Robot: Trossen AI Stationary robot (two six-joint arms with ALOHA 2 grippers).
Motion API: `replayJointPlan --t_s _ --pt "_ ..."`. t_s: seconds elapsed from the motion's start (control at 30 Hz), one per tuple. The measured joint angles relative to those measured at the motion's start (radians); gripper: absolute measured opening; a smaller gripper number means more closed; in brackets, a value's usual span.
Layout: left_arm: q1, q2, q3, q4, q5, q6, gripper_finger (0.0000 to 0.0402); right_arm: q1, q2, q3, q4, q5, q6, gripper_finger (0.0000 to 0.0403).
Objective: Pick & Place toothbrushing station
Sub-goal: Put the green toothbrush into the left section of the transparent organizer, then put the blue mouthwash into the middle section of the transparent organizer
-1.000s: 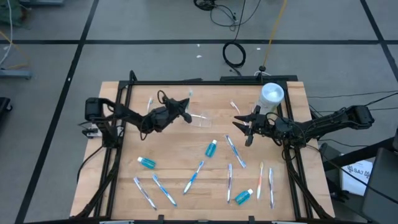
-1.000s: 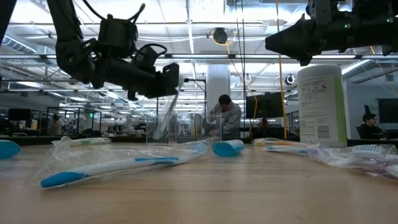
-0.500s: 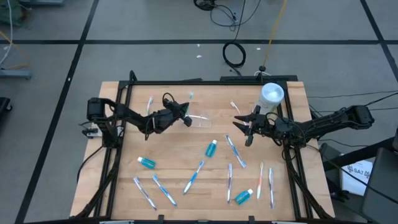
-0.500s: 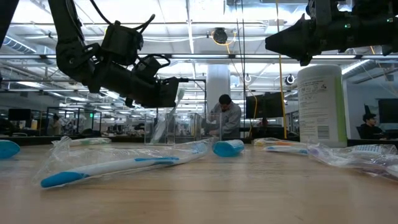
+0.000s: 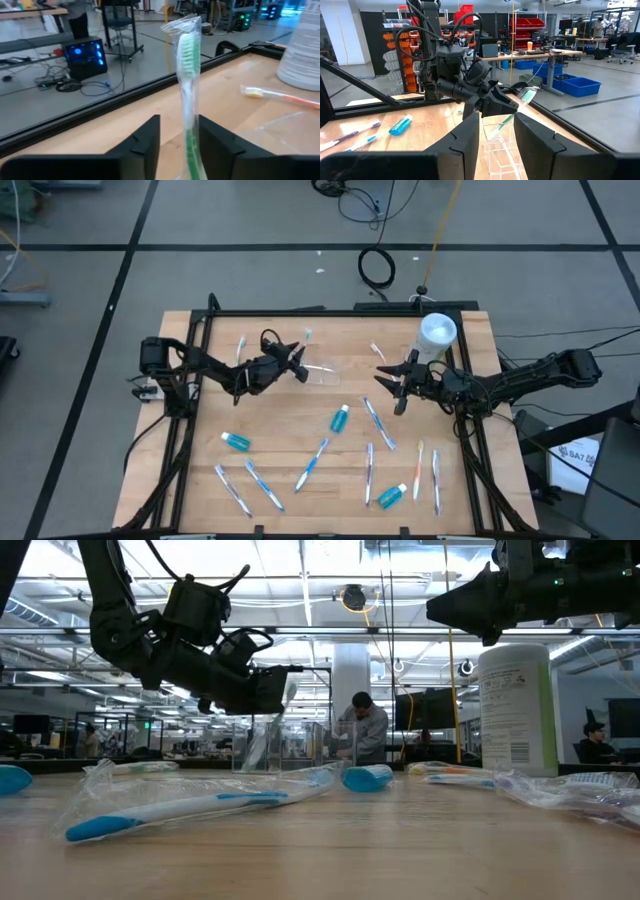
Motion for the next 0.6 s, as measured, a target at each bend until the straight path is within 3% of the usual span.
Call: replayJointPlan --t_s 0.3,0.47,0.6 --pt "-0.058 -0.073 -0.001 -0.018 -0.066 0.041 0.0170 0.000 0.024 0.000 -0.007 -0.102 0.014 0.0119" --pt "-0.089 -0.189 -0.001 -0.043 -0.080 0.103 0.0170 0.000 0.102 0.001 0.020 -0.103 0.085 0.0156" --pt "-0.118 -0.325 -0.001 -0.224 -0.042 0.148 0.0170 0.000 0.170 0.001 0.126 -0.129 0.089 0.0192"
